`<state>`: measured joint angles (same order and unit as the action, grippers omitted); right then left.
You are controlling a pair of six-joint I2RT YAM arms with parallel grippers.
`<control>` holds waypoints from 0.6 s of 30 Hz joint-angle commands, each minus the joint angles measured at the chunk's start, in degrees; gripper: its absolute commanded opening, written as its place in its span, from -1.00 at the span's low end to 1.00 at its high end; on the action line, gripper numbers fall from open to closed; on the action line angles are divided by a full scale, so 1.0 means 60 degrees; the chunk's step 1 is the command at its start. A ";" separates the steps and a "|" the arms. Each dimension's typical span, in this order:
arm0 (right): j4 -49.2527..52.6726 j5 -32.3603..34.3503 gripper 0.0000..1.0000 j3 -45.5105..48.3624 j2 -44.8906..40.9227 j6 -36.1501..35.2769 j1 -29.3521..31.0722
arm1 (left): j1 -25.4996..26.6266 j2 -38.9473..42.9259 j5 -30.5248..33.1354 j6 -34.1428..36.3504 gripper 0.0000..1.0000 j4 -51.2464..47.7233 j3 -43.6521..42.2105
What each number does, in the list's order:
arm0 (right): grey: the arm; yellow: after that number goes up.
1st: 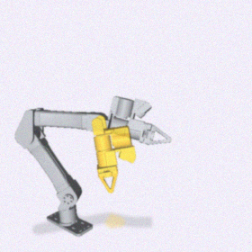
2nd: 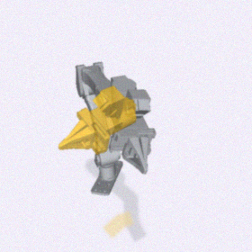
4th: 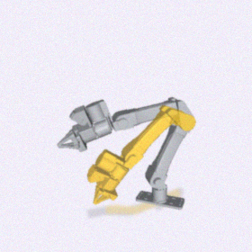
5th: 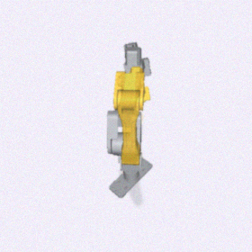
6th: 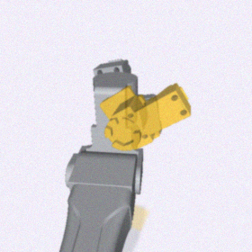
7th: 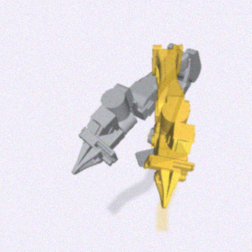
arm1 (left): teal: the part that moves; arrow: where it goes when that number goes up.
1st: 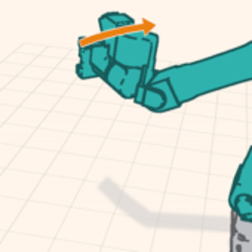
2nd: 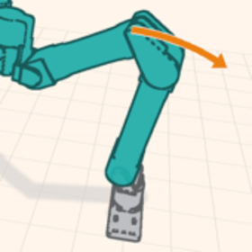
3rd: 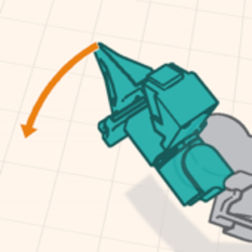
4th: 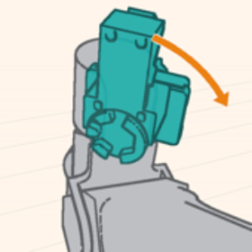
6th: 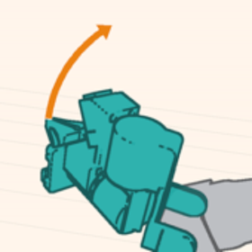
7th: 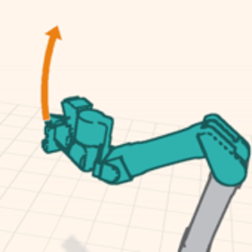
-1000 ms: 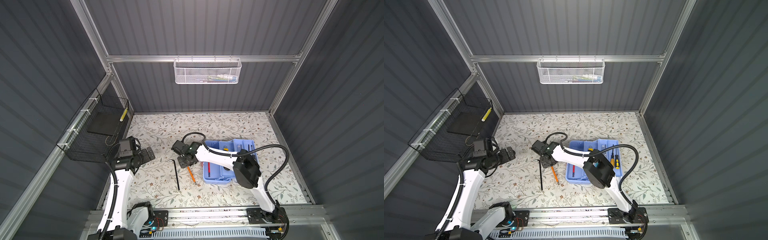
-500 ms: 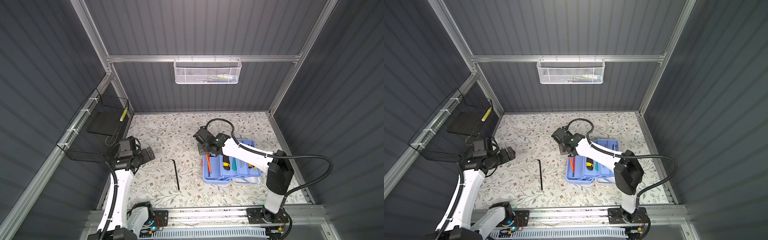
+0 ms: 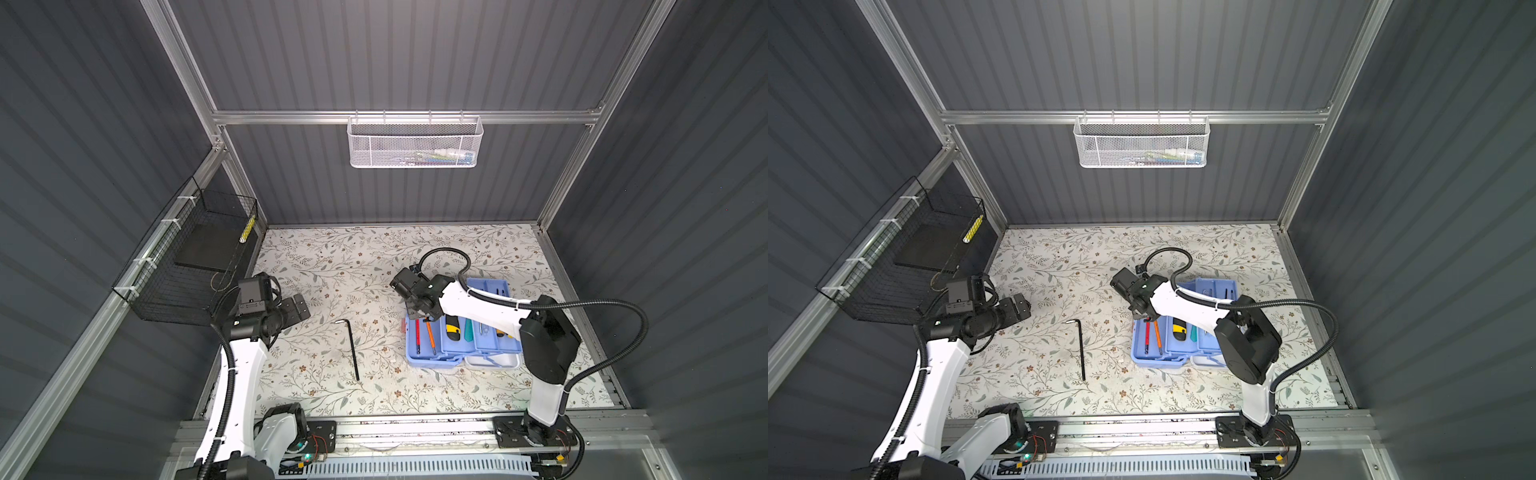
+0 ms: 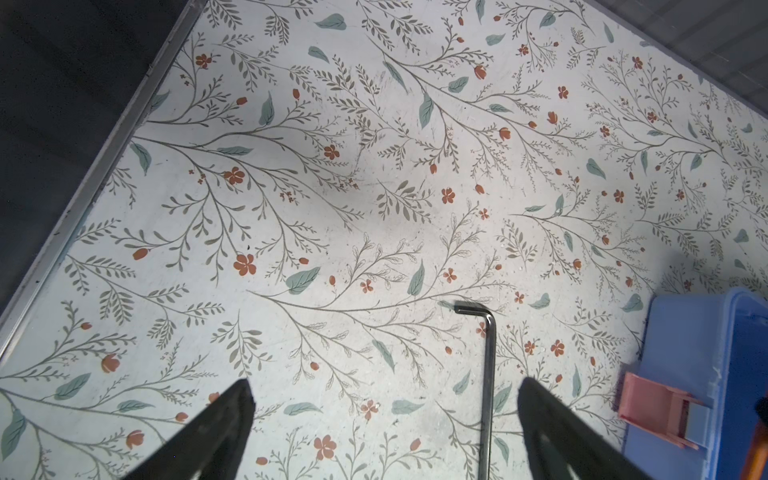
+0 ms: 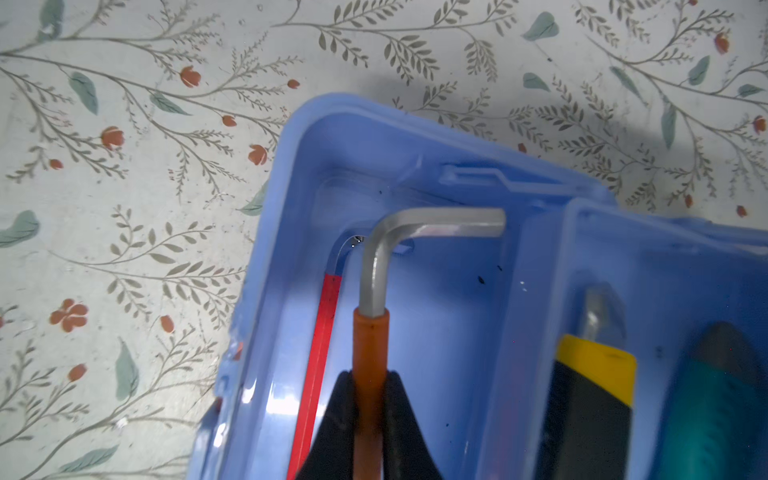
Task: Pack the tool kit
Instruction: 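Carry the orange hex key over the box and release it beside the red key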
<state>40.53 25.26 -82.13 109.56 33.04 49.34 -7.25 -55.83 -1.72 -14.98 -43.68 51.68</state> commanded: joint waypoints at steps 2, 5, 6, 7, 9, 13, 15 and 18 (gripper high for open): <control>0.0201 0.0482 -1.00 -0.0361 0.0313 0.0226 -0.0038 | -0.0081 0.0041 -0.0017 0.0183 0.99 0.0044 0.0075; 0.0207 0.0350 -1.00 -0.0181 0.0329 0.0442 -0.0050 | -0.0085 0.0044 -0.0007 0.0183 0.99 0.0044 0.0080; 0.0175 0.0238 -1.00 -0.0096 0.0328 0.0526 -0.0050 | -0.0081 0.0048 -0.0007 0.0183 0.99 0.0044 0.0078; 0.0172 0.0163 -1.00 -0.0042 0.0350 0.0602 -0.0050 | -0.0081 0.0057 -0.0009 0.0183 0.99 0.0044 0.0081; 0.0093 -0.0005 -1.00 0.0076 0.0456 0.0772 -0.0064 | -0.0081 0.0070 -0.0007 0.0186 0.99 0.0044 0.0079; 0.0031 -0.0251 -1.00 0.0096 0.0648 0.0851 -0.0150 | -0.0081 0.0048 -0.0067 0.0194 0.99 0.0044 0.0086; 0.0011 -0.0426 -0.99 0.0094 0.0716 0.0851 -0.0249 | -0.0082 0.0048 -0.0086 0.0196 0.99 0.0044 0.0083; 0.0070 -0.0799 -0.94 0.0043 0.0881 0.0881 -0.0465 | -0.0081 0.0062 -0.0067 0.0197 0.99 0.0044 0.0075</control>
<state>40.32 22.06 -82.02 113.38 37.17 47.77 -7.25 -55.83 -1.74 -14.96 -43.68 51.68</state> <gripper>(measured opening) 0.126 0.994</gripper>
